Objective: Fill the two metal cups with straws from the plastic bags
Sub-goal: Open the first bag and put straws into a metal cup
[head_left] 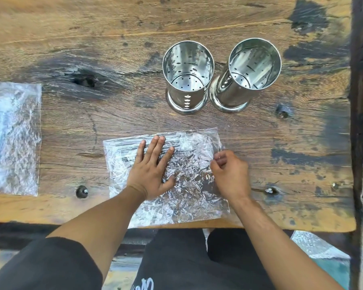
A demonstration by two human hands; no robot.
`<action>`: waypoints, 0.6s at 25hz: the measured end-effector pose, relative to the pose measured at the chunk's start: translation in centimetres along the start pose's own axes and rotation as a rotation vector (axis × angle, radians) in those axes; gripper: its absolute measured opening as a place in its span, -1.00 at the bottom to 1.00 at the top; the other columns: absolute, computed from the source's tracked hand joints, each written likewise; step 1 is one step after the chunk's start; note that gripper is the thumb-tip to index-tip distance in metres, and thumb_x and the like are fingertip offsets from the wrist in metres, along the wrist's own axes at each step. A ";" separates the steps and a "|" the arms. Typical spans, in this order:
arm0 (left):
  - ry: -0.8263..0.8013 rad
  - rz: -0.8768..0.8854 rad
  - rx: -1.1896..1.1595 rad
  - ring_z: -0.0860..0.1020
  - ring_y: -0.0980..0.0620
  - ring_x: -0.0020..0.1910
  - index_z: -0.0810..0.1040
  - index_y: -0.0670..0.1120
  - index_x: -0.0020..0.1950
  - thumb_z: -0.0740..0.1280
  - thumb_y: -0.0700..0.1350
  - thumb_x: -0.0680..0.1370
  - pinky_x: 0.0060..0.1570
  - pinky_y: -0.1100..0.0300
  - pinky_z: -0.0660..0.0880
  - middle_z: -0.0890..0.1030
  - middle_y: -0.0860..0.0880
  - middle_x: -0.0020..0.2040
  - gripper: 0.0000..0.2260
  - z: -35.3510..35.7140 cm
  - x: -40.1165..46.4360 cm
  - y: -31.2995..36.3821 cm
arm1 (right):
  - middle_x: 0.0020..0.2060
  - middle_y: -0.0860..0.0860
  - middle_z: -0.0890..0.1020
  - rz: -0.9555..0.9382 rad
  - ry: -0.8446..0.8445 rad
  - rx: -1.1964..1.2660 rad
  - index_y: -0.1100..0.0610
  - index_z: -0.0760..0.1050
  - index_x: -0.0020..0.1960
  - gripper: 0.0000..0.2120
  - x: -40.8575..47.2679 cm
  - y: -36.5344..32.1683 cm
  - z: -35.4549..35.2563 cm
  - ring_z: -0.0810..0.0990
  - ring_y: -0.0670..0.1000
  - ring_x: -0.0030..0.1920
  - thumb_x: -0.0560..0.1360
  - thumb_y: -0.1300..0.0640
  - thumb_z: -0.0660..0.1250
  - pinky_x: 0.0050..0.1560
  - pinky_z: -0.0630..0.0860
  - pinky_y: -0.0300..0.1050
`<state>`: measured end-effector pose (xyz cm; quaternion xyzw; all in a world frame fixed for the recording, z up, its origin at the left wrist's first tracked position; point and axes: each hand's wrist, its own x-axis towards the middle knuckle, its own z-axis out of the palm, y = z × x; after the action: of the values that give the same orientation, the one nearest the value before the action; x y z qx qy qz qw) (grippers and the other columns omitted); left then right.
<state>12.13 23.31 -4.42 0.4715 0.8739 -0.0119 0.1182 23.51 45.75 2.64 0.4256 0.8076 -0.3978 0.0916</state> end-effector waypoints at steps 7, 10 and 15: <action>0.092 0.006 -0.170 0.03 -0.18 0.67 0.14 -0.07 0.66 0.08 0.31 0.58 0.56 -0.33 0.03 0.10 -0.21 0.67 -0.26 -0.1 -0.3 -0.1 | 0.06 0.01 0.71 0.276 -0.292 0.759 0.14 0.57 0.11 -0.79 -0.1 -1.4 0.8 0.72 0.00 -0.02 0.68 0.12 0.17 0.04 0.65 0.03; 0.169 0.008 -0.232 0.10 -0.19 0.66 0.19 -0.14 0.64 0.14 0.28 0.56 0.54 -0.36 0.09 0.17 -0.23 0.65 -0.24 0.2 -0.4 -0.2 | 0.05 0.14 0.73 0.404 -0.438 1.015 0.13 0.56 0.21 -0.78 0.4 -1.6 1.0 0.73 0.16 -0.08 0.68 0.20 0.17 -0.12 0.68 -0.03; 0.268 0.031 -0.317 0.17 -0.20 0.63 0.17 -0.20 0.61 0.20 0.25 0.55 0.54 -0.35 0.10 0.22 -0.28 0.62 -0.23 0.4 -0.6 -0.4 | -0.23 -0.07 0.69 -0.057 -0.404 0.283 -0.19 0.59 0.21 -0.71 2.0 -1.1 2.6 0.64 -0.07 -0.33 0.54 0.08 0.42 -0.29 0.63 -0.29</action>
<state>12.19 22.54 -4.68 0.4578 0.8654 0.1902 0.0736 20.93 44.78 0.55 0.3230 0.7208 -0.5863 0.1797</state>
